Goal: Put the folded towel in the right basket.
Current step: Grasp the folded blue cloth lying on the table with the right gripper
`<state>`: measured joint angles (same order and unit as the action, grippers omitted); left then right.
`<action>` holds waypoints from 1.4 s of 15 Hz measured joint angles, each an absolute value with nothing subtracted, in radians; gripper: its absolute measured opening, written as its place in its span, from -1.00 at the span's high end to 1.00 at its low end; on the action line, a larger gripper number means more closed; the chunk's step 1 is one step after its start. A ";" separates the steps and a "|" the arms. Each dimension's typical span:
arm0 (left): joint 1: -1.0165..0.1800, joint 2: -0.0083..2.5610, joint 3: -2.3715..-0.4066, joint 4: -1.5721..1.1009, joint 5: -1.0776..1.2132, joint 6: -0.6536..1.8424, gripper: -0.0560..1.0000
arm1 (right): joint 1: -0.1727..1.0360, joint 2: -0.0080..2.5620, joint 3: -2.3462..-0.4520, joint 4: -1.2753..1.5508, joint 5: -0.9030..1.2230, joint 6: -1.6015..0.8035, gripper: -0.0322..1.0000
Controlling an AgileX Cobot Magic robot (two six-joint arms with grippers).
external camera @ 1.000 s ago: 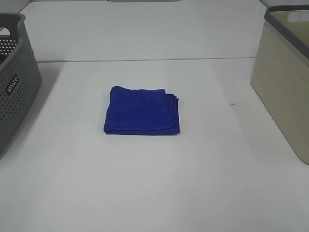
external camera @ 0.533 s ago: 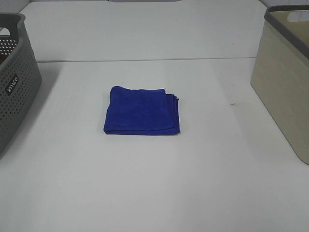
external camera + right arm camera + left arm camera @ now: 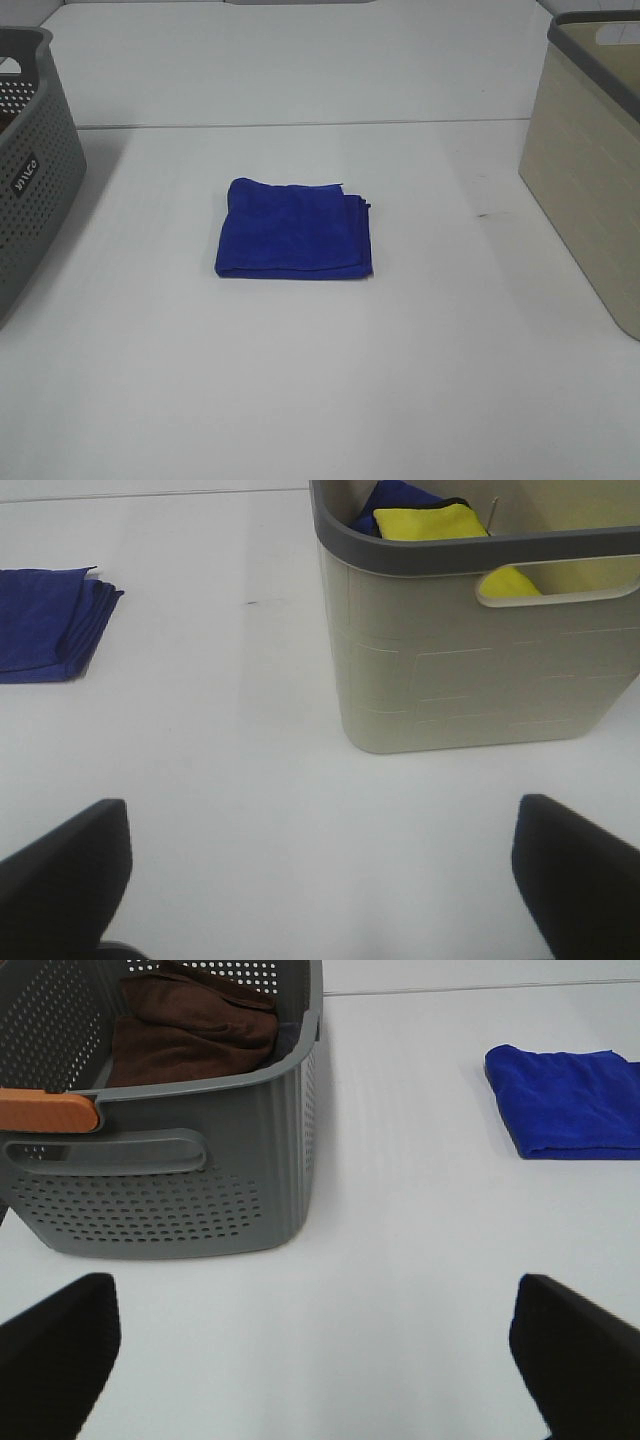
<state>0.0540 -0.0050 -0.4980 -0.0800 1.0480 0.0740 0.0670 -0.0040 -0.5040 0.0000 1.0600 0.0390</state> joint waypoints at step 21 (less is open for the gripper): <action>0.054 -0.005 -0.498 -0.080 1.048 0.074 -0.98 | 0.067 -0.004 -0.504 0.000 1.060 0.039 -0.97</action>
<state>0.0540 -0.0050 -0.4980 -0.0800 1.0480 0.0740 0.0670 -0.0040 -0.5040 0.0000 1.0600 0.0390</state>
